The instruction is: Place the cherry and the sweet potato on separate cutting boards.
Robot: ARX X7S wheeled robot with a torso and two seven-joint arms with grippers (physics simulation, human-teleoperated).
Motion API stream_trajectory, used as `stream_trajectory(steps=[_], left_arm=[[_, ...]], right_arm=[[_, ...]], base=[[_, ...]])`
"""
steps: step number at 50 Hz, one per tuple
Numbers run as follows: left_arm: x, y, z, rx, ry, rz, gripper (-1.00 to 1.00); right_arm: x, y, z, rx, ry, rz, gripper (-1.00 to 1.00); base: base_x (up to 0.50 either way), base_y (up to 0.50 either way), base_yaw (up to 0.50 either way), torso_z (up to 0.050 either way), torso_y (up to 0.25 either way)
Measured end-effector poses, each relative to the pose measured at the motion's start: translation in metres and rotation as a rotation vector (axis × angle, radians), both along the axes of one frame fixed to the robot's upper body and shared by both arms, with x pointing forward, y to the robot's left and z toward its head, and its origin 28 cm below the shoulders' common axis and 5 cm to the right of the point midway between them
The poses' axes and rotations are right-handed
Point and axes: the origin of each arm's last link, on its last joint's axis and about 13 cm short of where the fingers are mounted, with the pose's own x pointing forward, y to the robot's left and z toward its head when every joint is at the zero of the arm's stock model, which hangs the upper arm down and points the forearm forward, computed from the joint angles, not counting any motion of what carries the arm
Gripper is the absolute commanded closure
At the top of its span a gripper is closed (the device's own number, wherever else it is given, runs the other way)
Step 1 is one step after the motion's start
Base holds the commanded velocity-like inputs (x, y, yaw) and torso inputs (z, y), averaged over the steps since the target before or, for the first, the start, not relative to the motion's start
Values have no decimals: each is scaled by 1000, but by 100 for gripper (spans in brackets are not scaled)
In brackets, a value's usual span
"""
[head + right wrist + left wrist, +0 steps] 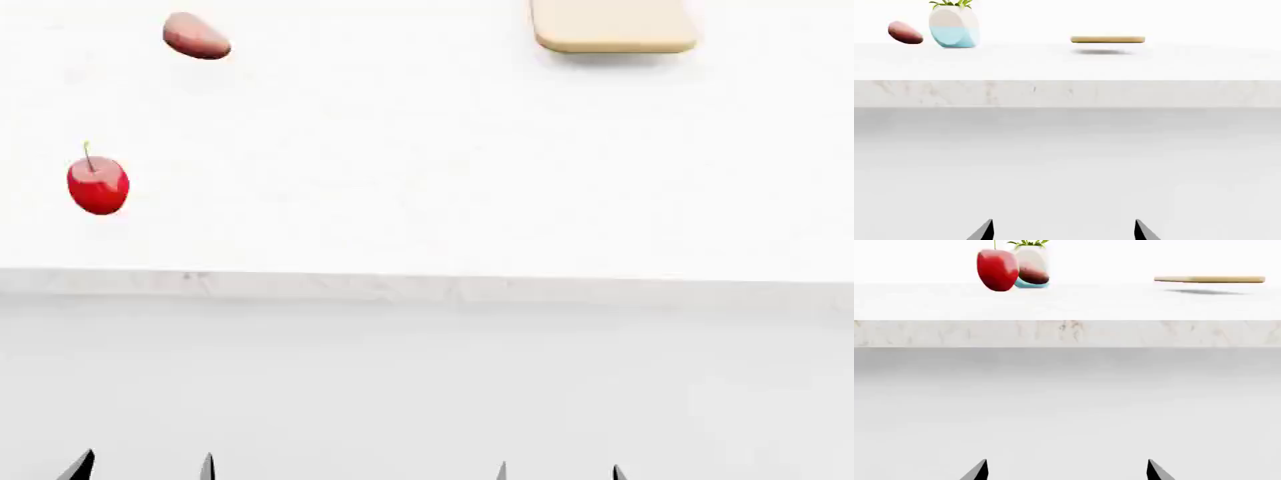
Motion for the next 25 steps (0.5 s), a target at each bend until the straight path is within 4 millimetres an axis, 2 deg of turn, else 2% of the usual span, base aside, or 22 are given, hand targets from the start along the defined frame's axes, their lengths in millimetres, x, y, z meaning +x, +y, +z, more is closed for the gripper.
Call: stream_trajectory(steps=[25], left_arm=[[0, 0, 1, 59, -19, 12, -100]], right_arm=[[0, 0, 0, -29, -8, -8, -100]], base=[[0, 0, 0, 0, 0]])
